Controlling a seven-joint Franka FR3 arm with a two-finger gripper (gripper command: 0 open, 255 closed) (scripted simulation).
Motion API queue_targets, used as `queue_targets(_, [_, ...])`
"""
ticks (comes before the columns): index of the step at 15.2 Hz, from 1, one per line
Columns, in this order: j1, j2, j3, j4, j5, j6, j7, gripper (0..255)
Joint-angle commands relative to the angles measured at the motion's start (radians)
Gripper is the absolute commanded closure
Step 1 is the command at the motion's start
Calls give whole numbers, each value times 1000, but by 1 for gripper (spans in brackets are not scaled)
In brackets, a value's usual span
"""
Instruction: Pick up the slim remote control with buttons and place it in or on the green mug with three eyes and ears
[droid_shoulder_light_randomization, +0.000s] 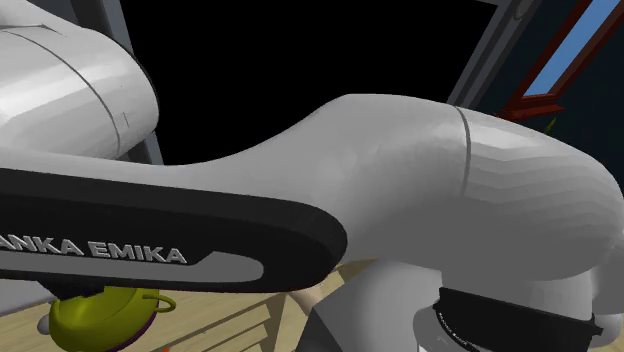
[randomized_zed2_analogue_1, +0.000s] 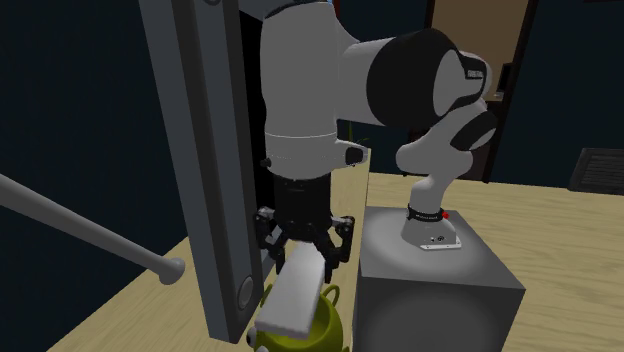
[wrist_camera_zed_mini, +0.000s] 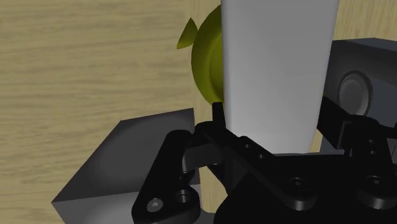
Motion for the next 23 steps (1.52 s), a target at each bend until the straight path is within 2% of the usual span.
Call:
queue_targets(1, [8, -3, 1, -22, 3, 22, -3, 255])
queue_targets(11, [56, -13, 4, -161, 15, 146, -32, 255])
queue_targets(19, [56, -13, 4, -161, 15, 146, -32, 255])
queue_targets(20, [56, -13, 4, -161, 15, 146, -32, 0])
queue_targets(23, [56, -13, 4, -161, 15, 146, -32, 0])
